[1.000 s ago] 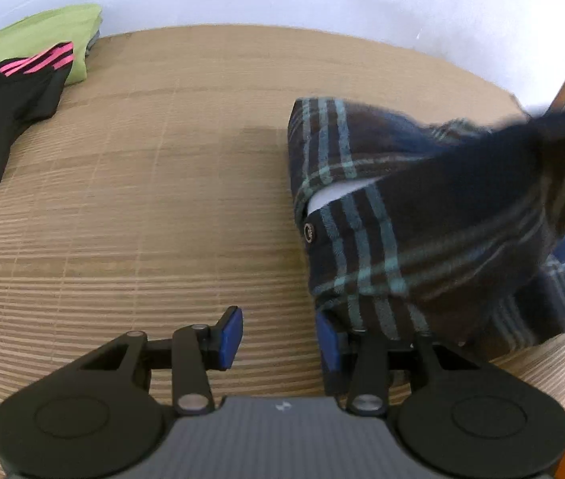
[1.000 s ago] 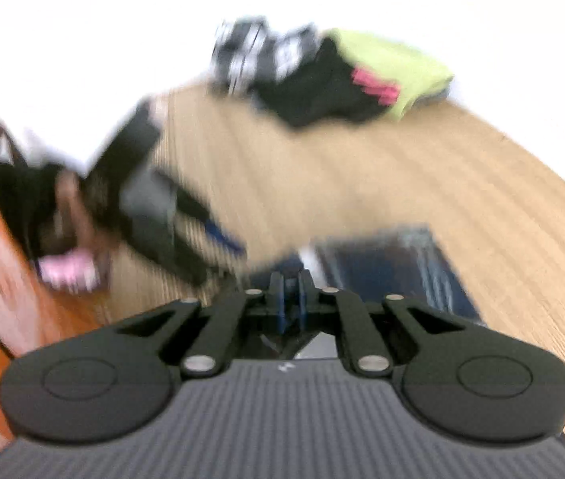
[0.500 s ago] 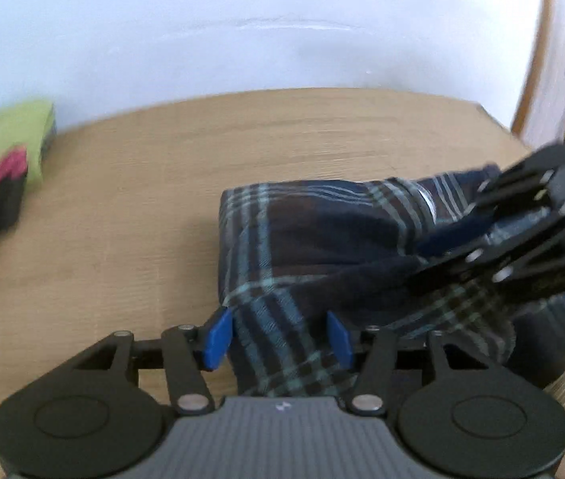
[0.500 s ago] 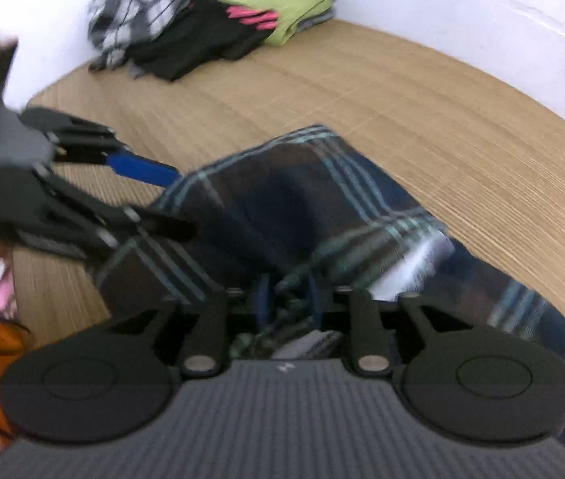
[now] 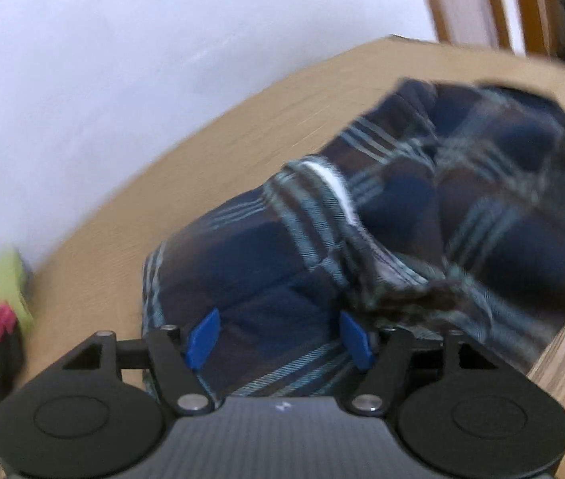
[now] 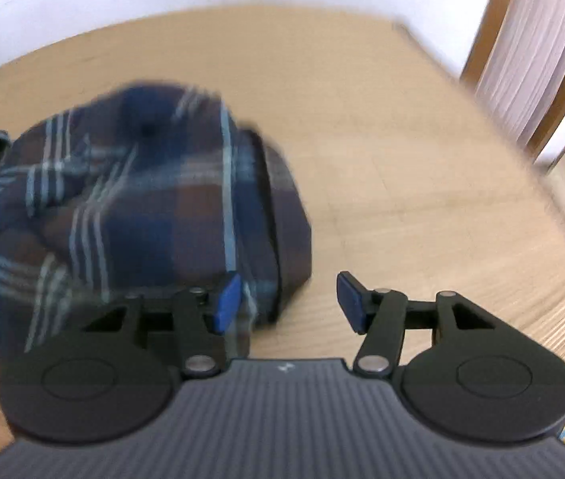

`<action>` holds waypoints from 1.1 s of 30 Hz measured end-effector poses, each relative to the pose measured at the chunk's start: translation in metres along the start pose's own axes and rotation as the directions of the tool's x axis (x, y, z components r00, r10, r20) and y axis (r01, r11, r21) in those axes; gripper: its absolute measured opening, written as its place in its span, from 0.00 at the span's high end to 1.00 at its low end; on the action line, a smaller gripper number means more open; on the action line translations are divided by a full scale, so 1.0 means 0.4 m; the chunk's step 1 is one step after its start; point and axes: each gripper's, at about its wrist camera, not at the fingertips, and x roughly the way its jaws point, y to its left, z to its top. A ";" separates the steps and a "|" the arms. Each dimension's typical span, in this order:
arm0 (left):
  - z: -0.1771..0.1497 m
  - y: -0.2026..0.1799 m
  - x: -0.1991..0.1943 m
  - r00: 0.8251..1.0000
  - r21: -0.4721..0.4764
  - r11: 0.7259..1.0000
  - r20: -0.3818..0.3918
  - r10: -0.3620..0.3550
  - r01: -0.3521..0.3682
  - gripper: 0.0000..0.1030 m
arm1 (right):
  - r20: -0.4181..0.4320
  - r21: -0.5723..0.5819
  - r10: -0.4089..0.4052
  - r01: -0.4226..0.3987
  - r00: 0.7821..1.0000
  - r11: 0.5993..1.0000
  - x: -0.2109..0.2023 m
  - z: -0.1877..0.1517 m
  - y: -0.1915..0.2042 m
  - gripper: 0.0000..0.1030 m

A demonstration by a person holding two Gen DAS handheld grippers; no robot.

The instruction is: Fold clothes

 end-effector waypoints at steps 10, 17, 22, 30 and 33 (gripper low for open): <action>-0.011 0.060 0.041 0.998 0.040 0.999 0.048 -0.039 0.037 0.26 | -0.148 -0.126 0.234 -0.253 0.961 0.959 -0.056 -0.100 0.215 0.75; 0.001 0.209 0.152 0.999 0.088 0.995 0.023 0.042 -0.044 0.26 | -0.251 -0.089 0.524 -0.559 0.814 0.824 -0.104 -0.195 0.473 0.76; 0.008 0.319 0.196 0.997 0.025 0.997 -0.008 0.074 -0.074 0.32 | -0.298 -0.183 0.614 -0.674 0.731 0.715 -0.096 -0.214 0.696 0.76; -0.097 0.400 0.009 0.991 -0.326 0.936 0.023 -0.132 0.132 0.33 | -0.120 -0.197 0.695 -0.704 0.709 0.683 -0.266 -0.171 0.543 0.69; -0.133 0.351 -0.070 0.973 -0.417 0.881 0.042 -0.226 0.223 0.33 | 0.044 -0.239 0.689 -0.662 0.724 0.710 -0.312 -0.127 0.449 0.41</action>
